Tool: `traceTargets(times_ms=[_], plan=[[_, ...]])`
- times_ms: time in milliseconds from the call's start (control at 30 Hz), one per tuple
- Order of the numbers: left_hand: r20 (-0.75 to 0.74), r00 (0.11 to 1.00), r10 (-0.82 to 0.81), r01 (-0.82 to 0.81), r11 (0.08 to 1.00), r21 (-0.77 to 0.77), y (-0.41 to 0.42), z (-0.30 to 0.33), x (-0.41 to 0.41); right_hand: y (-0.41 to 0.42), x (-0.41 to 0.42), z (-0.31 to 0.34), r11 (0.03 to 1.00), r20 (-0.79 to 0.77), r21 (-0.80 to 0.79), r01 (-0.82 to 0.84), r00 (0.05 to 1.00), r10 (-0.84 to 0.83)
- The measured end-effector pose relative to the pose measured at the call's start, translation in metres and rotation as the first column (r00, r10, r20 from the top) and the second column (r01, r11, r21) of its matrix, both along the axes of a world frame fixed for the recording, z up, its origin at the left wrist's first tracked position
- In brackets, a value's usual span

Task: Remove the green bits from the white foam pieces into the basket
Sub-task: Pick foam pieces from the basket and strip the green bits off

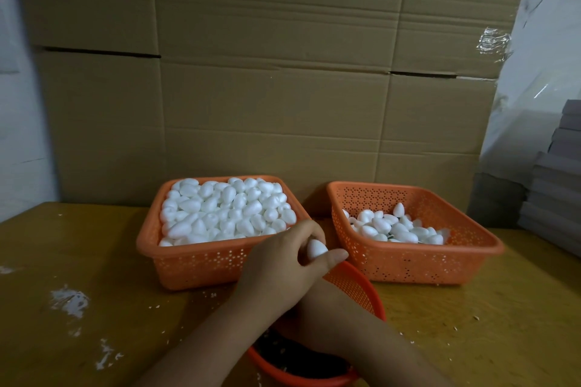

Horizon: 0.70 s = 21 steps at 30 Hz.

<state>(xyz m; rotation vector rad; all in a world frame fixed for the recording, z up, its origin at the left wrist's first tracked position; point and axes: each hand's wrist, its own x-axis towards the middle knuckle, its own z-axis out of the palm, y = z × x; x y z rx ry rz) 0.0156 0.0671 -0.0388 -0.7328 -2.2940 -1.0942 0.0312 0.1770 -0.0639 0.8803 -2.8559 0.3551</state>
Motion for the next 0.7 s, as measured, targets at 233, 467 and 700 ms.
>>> traceTargets(times_ms=[233, 467, 700], plan=[[0.048, 0.999, 0.013, -0.019, 0.992, 0.123, -0.003, -0.001, -0.007, 0.0, 0.004, 0.014, 0.999, -0.001, 0.044, -0.018, 1.0, 0.018], [0.071, 0.996, 0.05, -0.063, 0.979, 0.194, -0.007, 0.001, -0.01, 0.001, 0.004, 0.016, 0.994, 0.01, 0.09, 0.065, 0.998, -0.066], [0.141, 0.989, 0.054, -0.093, 0.953, 0.287, -0.007, 0.001, -0.009, 0.008, -0.002, 0.017, 0.99, -0.042, -0.038, 0.133, 0.99, -0.135]])
